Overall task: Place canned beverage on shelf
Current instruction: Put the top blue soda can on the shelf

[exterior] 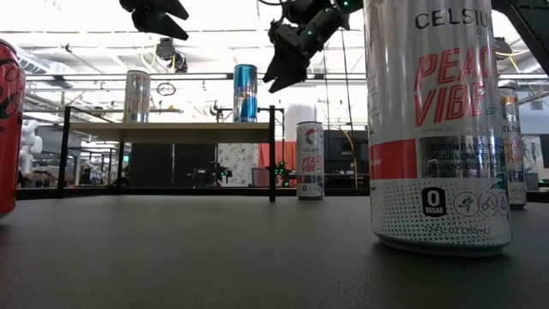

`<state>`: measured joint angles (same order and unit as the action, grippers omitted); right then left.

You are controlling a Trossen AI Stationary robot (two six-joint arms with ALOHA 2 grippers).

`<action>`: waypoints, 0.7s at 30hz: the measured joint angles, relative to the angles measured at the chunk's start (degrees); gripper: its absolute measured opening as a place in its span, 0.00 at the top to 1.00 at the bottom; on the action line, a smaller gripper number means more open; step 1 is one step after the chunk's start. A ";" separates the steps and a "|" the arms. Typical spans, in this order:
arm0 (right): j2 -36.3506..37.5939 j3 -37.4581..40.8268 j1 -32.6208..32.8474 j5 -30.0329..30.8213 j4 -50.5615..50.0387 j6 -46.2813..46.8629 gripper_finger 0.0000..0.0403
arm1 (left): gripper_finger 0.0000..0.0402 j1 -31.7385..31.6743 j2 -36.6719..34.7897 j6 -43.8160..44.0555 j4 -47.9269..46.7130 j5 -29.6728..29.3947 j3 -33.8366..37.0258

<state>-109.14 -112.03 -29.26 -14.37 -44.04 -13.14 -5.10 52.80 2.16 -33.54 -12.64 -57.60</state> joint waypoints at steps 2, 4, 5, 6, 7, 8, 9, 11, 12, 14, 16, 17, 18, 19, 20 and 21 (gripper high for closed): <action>0.00 0.00 0.02 0.03 0.08 -0.04 0.33 | 0.03 -0.02 0.00 -0.01 0.02 0.00 0.00; 0.00 0.00 0.02 -0.39 0.56 -0.05 0.39 | 0.03 -0.01 0.01 -0.01 0.02 0.00 0.00; 0.00 0.00 0.02 -0.41 0.84 -0.05 0.42 | 0.03 -0.02 0.01 -0.01 0.02 0.00 0.00; 0.00 0.00 0.04 -0.44 1.14 -0.05 0.46 | 0.03 -0.01 -0.01 -0.01 0.02 0.00 0.00; 0.00 0.00 0.04 -0.46 1.53 -0.02 0.49 | 0.03 -0.02 0.01 -0.01 0.02 0.00 0.00; 0.00 0.00 0.05 -0.47 2.00 0.07 0.53 | 0.03 0.00 0.01 -0.01 0.02 0.00 0.00; 0.00 0.00 0.04 -0.46 2.51 0.28 0.56 | 0.03 0.00 -0.01 -0.01 0.02 0.00 0.00; 0.00 0.00 0.04 -0.46 3.18 0.57 0.62 | 0.03 -0.02 -0.01 -0.03 0.02 0.00 0.00; 0.00 0.00 0.04 -0.46 3.56 0.98 0.65 | 0.03 -0.01 0.01 -0.03 0.01 0.00 0.00; 0.00 0.00 0.04 -0.46 4.42 1.76 0.69 | 0.03 -0.01 0.00 -0.03 0.01 0.00 0.00; 0.00 0.00 0.04 -0.47 4.78 1.89 0.72 | 0.03 -0.02 -0.01 -0.03 0.00 0.00 0.00; -0.02 0.00 0.04 -0.46 5.03 1.91 0.73 | 0.03 -0.01 -0.01 -0.03 0.02 0.00 0.00; -0.02 0.00 0.04 -0.47 5.08 1.91 0.73 | 0.03 -0.02 -0.01 -0.03 0.01 0.00 0.00; -0.02 0.00 0.04 -0.47 5.10 1.93 0.74 | 0.03 -0.02 0.00 -0.04 0.00 0.00 0.00; -0.02 0.00 0.04 -0.47 5.16 2.06 0.75 | 0.03 -0.01 0.01 -0.05 0.02 0.00 0.00; -0.02 0.00 0.04 -0.48 5.14 2.34 0.75 | 0.03 -0.01 0.01 -0.05 0.00 0.00 0.00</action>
<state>-109.16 -112.03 -29.21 -14.85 -38.90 -10.80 -5.12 52.81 2.11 -33.54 -12.64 -57.60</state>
